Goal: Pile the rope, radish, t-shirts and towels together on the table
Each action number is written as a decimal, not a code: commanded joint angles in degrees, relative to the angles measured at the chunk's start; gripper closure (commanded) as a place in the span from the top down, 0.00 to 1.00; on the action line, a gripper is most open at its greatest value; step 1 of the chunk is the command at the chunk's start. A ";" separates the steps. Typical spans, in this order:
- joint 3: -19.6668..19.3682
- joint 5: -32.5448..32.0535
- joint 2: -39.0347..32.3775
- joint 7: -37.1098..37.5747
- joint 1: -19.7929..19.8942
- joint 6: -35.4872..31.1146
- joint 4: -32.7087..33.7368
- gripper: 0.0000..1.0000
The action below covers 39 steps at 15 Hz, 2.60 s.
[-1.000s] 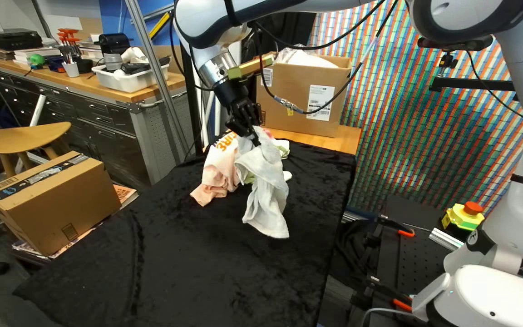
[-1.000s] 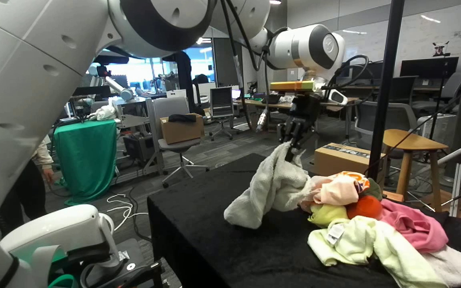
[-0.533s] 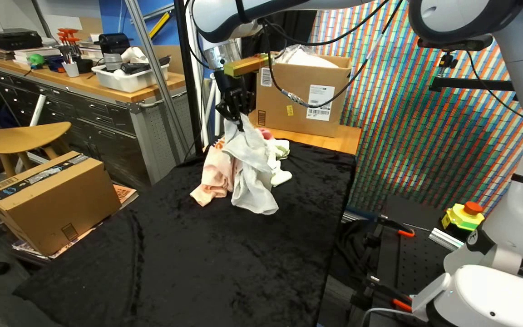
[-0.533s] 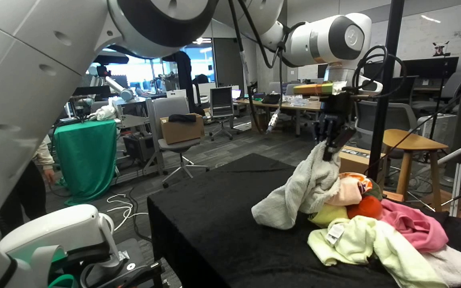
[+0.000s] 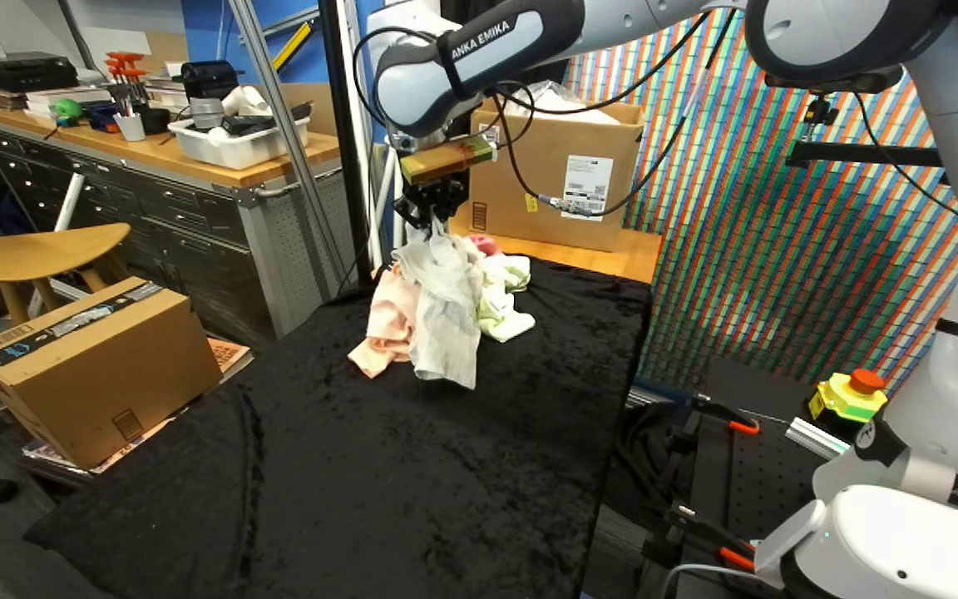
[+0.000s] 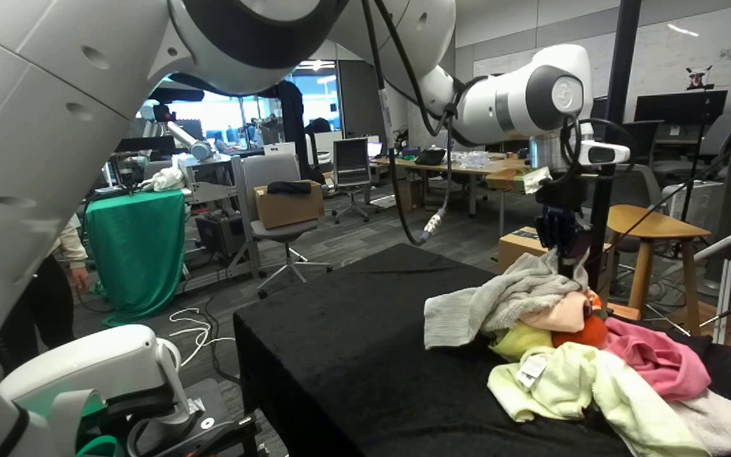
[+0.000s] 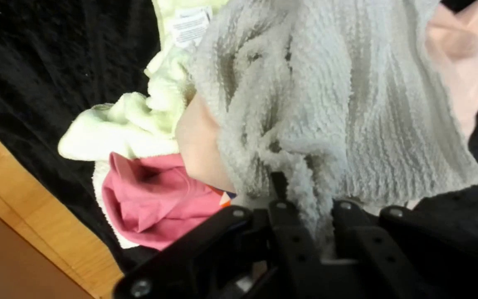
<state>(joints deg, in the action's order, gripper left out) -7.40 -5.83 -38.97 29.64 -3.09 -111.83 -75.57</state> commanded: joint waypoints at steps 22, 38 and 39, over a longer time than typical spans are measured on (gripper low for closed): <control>-2.45 -9.05 13.88 6.39 -2.59 -5.49 -24.57 0.98; 7.13 -12.14 50.64 -12.10 -1.69 -10.23 -59.17 1.00; 7.92 -11.50 53.83 -13.15 -1.67 -9.27 -60.89 1.00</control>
<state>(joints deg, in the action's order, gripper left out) -1.87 -18.87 3.53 20.75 -5.34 -121.98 -128.33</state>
